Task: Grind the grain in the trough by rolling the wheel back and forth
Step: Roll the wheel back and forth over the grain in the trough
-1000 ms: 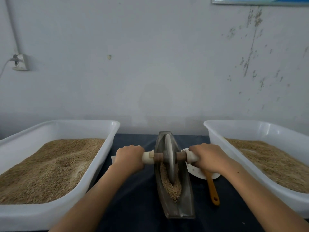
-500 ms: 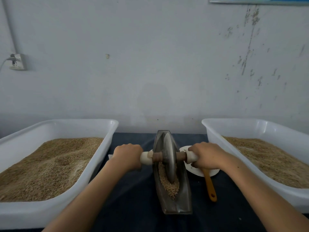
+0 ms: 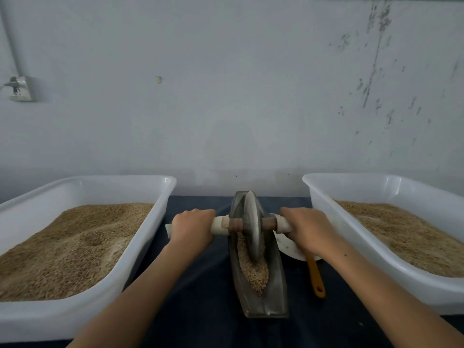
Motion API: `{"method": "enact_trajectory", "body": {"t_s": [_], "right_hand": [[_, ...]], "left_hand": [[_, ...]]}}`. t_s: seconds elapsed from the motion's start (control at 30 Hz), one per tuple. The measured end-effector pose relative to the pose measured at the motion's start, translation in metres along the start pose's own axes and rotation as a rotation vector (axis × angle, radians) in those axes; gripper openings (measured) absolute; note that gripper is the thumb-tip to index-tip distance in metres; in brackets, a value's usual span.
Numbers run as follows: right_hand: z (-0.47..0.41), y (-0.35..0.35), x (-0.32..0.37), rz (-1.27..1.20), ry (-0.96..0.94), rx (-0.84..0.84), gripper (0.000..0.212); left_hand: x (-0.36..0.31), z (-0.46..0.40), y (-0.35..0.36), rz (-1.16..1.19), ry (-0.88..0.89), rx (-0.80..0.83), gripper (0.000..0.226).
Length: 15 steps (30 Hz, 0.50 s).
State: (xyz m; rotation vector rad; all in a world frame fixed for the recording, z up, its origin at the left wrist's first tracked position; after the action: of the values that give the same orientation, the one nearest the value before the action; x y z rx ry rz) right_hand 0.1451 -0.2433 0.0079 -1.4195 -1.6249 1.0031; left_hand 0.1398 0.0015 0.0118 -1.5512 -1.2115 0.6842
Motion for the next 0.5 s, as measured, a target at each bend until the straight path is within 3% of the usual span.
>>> {"method": "enact_trajectory", "body": {"t_s": [0.13, 0.27, 0.5], "right_hand": [[-0.002, -0.004, 0.001, 0.056, -0.026, 0.022, 0.025], [-0.004, -0.016, 0.003, 0.089, -0.038, 0.202, 0.013], [-0.004, -0.019, 0.002, 0.096, -0.047, 0.264, 0.017]], "left_hand": [[0.006, 0.0, 0.0, 0.061, 0.021, 0.137, 0.025], [0.01, 0.001, -0.004, 0.103, 0.036, 0.274, 0.036], [0.007, 0.0, -0.007, 0.091, 0.036, 0.287, 0.033]]}}
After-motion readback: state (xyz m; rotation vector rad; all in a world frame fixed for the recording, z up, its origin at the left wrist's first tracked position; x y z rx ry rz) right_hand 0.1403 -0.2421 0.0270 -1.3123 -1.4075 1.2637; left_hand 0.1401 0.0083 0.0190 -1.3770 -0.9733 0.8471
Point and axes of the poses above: each hand's wrist, its own z-axis away from the middle knuckle, its own y-axis out of the palm, x = y × z, the point moved 1 cm from there along -z, towards the middle knuckle, and after that the axes turned 12 degrees about y, right-handed, at the moved point
